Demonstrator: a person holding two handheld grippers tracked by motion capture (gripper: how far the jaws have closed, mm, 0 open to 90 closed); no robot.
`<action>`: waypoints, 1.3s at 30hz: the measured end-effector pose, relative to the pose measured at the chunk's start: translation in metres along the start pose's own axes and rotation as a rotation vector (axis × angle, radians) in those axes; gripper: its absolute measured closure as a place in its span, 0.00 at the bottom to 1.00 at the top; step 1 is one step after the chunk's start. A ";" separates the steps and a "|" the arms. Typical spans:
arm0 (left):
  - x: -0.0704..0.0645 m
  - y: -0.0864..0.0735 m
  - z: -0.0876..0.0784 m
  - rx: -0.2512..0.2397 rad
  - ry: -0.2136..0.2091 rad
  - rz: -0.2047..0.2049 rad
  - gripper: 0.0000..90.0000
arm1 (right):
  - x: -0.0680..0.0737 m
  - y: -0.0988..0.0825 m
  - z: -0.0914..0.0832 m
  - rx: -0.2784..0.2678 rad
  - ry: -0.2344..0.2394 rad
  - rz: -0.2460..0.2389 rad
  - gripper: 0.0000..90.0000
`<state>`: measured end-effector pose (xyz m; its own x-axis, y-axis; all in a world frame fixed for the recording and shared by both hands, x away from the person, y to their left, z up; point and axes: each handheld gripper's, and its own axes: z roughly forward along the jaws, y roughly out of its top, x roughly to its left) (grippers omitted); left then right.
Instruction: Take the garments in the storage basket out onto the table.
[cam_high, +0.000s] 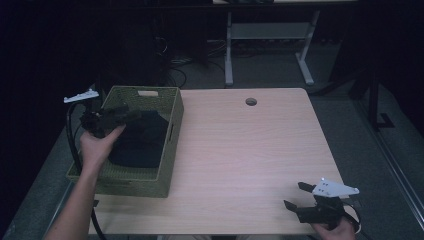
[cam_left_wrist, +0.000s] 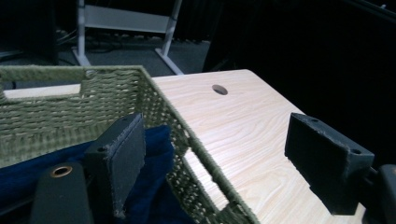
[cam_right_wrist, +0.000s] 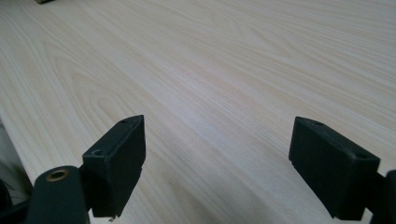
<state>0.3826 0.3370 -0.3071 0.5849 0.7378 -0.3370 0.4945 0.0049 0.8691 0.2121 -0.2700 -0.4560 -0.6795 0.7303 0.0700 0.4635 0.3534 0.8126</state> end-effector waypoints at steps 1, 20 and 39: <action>0.000 0.000 0.000 0.000 0.000 0.000 0.22 | 0.000 0.000 0.000 0.000 0.000 0.000 0.21; 0.038 0.007 0.023 0.027 0.031 -0.085 0.24 | 0.000 -0.002 0.001 0.014 -0.004 0.003 0.21; 0.051 0.004 0.052 0.120 0.054 -0.088 0.24 | 0.001 -0.003 0.001 0.025 0.016 0.003 0.21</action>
<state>0.4480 0.3389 -0.3395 0.5026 0.7731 -0.3869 0.6171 -0.0073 0.7869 0.2110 -0.2699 -0.4594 -0.6871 0.7219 0.0819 0.4795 0.3659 0.7976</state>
